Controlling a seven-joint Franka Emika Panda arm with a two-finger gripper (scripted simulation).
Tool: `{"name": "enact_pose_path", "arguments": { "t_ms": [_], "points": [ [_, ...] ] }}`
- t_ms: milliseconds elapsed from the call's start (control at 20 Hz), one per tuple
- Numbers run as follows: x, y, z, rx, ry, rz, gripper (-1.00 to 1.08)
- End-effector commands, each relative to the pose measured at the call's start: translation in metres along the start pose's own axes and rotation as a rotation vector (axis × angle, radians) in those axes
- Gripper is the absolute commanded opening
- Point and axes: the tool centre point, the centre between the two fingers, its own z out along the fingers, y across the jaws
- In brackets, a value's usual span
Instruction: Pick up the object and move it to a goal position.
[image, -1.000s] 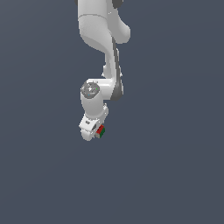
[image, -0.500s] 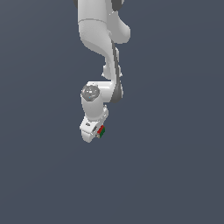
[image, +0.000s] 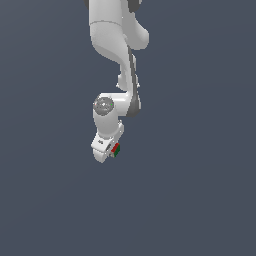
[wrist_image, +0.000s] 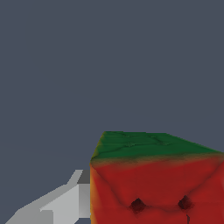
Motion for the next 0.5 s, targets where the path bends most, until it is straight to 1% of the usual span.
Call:
{"name": "enact_pose_path", "arguments": {
  "t_ms": [0,200,450],
  "points": [
    [0.002,0.001,-0.006,-0.002,0.001,0.0,-1.0],
    [0.008,0.001,-0.024,-0.002,0.001,-0.001,-1.0],
    [0.019,0.002,-0.06,-0.002,0.001,-0.001,-1.0]
  ]
}}
